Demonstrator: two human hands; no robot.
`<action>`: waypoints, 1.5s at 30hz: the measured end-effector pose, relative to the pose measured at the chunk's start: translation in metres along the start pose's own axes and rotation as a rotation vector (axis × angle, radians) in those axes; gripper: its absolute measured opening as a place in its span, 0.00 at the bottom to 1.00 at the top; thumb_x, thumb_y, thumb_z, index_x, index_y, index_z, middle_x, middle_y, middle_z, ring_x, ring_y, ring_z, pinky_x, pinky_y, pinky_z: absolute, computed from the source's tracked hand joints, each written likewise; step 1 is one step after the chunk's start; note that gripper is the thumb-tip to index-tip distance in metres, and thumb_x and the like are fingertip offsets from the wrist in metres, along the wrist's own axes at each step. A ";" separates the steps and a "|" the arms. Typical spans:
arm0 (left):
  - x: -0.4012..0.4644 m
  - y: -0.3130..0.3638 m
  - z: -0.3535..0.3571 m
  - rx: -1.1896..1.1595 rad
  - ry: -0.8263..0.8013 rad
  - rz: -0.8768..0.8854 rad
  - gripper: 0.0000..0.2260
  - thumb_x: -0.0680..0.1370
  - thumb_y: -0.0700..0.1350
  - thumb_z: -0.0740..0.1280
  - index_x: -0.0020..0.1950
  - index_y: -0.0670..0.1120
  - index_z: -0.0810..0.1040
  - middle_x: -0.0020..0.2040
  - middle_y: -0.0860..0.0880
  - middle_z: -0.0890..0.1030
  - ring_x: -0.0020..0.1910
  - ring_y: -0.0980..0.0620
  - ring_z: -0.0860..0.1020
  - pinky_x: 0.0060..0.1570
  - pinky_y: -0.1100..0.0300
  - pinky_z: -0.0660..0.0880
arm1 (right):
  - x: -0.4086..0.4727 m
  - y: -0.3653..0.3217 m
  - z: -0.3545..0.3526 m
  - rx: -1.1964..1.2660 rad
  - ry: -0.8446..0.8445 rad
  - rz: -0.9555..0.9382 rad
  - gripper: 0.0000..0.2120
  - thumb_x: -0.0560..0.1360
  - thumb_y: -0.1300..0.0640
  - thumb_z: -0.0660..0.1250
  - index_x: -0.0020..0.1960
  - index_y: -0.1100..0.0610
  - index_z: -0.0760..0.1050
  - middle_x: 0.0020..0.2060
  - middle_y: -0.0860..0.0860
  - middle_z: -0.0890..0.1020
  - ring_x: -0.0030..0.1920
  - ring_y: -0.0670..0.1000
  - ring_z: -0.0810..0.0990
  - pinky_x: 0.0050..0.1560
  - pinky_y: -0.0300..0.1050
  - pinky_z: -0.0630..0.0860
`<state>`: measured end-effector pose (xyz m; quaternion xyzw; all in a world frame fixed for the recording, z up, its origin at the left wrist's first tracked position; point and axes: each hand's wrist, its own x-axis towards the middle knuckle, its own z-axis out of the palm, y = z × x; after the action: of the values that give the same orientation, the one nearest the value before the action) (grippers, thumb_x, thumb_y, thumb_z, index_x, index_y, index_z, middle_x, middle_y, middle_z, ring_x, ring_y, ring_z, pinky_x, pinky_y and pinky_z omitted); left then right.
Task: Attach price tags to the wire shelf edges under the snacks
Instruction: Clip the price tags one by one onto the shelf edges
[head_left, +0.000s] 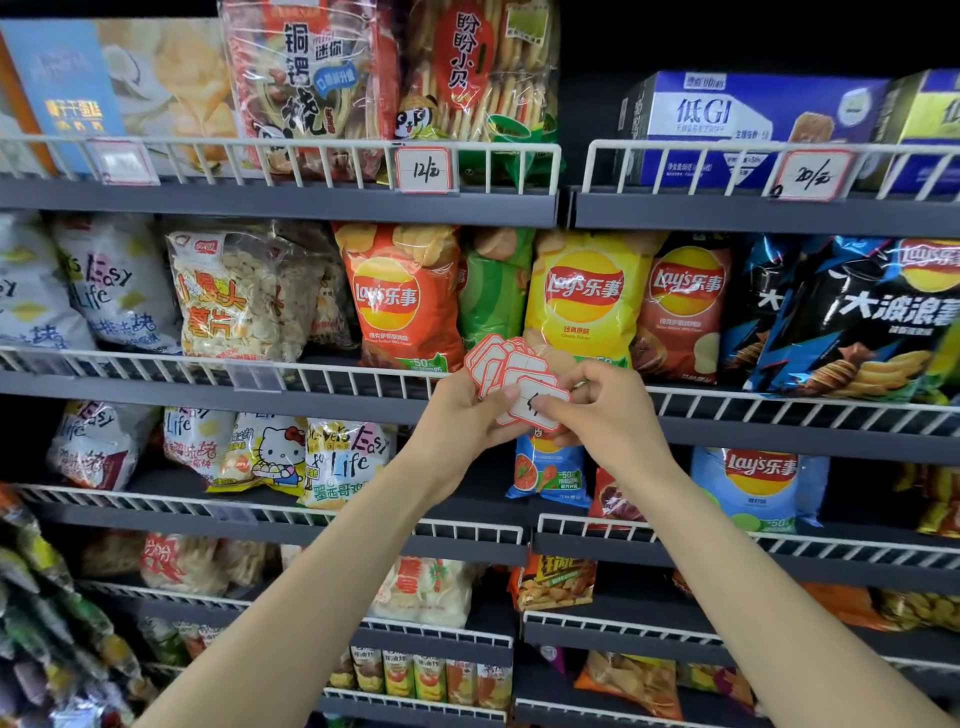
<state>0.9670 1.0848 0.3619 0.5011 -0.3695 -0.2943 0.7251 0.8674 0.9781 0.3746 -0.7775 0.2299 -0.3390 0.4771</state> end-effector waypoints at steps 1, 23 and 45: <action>-0.001 0.000 0.000 -0.009 -0.004 0.005 0.10 0.80 0.36 0.59 0.60 0.41 0.74 0.53 0.46 0.82 0.50 0.51 0.82 0.48 0.59 0.80 | 0.000 -0.001 -0.001 0.004 -0.016 0.005 0.09 0.69 0.61 0.74 0.40 0.55 0.74 0.40 0.60 0.82 0.35 0.56 0.83 0.33 0.45 0.80; 0.010 0.001 0.056 0.352 0.010 0.119 0.08 0.79 0.34 0.61 0.55 0.43 0.75 0.50 0.44 0.82 0.44 0.52 0.82 0.43 0.57 0.81 | -0.019 0.002 -0.052 0.011 0.057 -0.064 0.08 0.68 0.60 0.75 0.40 0.59 0.76 0.25 0.52 0.75 0.22 0.43 0.72 0.22 0.37 0.68; -0.011 -0.023 0.149 0.188 -0.024 0.036 0.04 0.80 0.40 0.62 0.51 0.44 0.76 0.48 0.46 0.82 0.47 0.51 0.82 0.43 0.62 0.80 | -0.068 0.026 -0.143 0.038 0.199 0.011 0.09 0.73 0.60 0.70 0.36 0.61 0.74 0.25 0.52 0.76 0.23 0.44 0.74 0.24 0.36 0.71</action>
<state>0.8357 1.0099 0.3707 0.5567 -0.4133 -0.2512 0.6754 0.7149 0.9287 0.3750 -0.7294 0.2739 -0.4164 0.4685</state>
